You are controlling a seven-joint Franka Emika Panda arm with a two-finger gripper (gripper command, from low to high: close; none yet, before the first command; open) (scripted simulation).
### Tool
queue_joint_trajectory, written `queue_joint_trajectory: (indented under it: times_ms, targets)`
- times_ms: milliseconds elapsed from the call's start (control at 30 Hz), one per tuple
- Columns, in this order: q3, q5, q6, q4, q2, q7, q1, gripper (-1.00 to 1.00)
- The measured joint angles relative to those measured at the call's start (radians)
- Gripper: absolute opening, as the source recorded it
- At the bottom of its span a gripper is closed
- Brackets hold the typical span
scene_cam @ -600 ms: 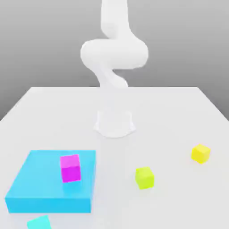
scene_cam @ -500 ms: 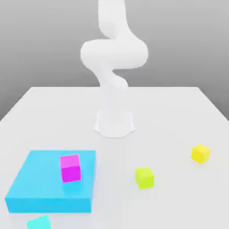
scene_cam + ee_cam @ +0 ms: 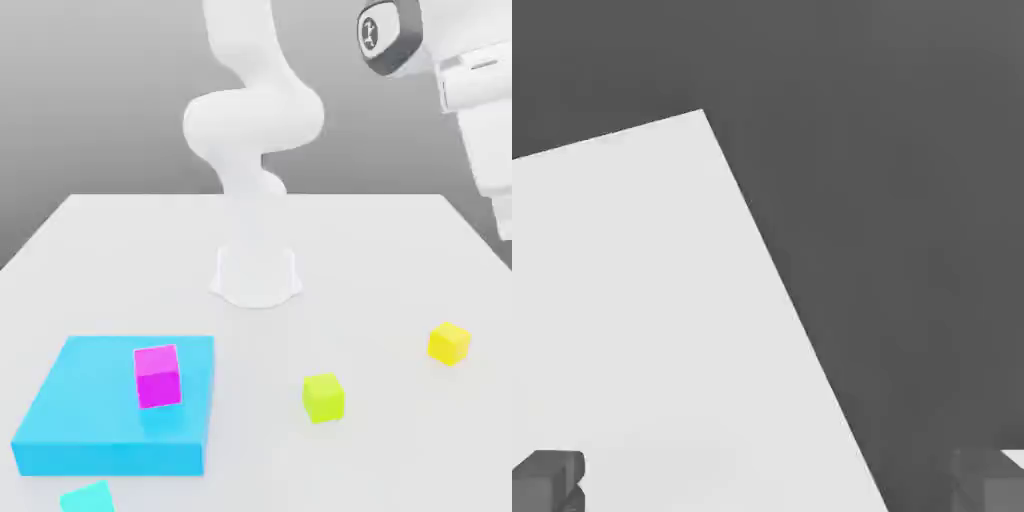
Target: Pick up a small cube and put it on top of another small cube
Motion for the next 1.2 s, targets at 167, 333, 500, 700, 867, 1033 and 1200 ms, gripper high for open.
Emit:
queue_joint_trajectory:
  times_ms: [167, 333, 500, 700, 867, 1033, 1200]
  targets:
    - [0.050, 0.002, 0.082, -0.073, 0.126, -0.189, 0.103, 0.00]
    - [0.110, -0.054, 0.166, -0.147, 0.251, -0.338, 0.205, 0.00]
    - [0.089, -0.184, 0.272, -0.180, 0.396, -0.365, 0.269, 0.00]
    - [0.011, -0.239, 0.412, -0.149, 0.570, -0.328, 0.336, -1.00]
    - [0.006, -0.243, 0.422, -0.146, 0.586, -0.324, 0.340, -1.00]
    - [0.045, -0.202, 0.317, -0.172, 0.454, -0.358, 0.311, -1.00]
    - [0.034, -0.130, 0.207, -0.206, 0.310, -0.384, 0.243, -1.00]
